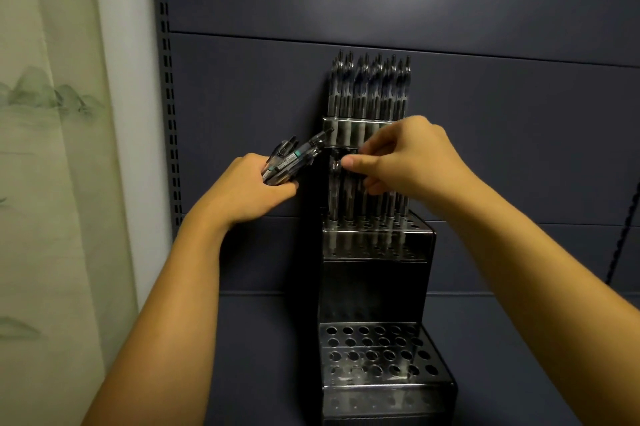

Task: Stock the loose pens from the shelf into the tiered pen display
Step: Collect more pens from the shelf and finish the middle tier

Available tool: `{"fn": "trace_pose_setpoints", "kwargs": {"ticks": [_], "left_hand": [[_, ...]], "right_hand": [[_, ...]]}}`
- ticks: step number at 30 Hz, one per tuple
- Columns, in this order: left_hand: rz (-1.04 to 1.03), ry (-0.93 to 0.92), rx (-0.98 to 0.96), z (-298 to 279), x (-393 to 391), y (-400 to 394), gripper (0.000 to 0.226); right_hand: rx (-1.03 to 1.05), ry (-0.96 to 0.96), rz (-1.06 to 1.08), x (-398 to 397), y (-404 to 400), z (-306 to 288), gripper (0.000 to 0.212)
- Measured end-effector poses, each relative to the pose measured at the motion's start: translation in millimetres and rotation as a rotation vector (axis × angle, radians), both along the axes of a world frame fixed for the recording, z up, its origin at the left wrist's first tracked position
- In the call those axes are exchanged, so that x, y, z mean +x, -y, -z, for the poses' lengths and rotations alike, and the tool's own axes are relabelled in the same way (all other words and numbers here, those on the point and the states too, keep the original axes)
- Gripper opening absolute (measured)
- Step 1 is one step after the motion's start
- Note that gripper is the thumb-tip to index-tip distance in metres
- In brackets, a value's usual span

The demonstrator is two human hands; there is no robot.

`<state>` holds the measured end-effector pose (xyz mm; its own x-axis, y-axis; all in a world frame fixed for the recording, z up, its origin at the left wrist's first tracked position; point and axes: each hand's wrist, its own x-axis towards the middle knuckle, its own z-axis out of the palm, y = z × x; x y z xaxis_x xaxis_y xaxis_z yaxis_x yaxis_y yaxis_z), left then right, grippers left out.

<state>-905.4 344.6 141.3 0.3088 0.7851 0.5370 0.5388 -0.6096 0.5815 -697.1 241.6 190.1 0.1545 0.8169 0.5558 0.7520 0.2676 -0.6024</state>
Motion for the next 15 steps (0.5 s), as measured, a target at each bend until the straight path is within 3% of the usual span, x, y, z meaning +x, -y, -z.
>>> {"fn": "trace_pose_setpoints", "kwargs": {"ticks": [5, 15], "left_hand": [[0.063, -0.037, 0.008, -2.9, -3.0, 2.5, 0.033], [0.235, -0.097, -0.101, -3.8, -7.9, 6.0, 0.023]], "right_hand": [[0.118, -0.033, -0.116, -3.2, -4.8, -3.6, 0.024], [0.157, 0.197, -0.31, -5.8, -10.4, -1.4, 0.028]]}}
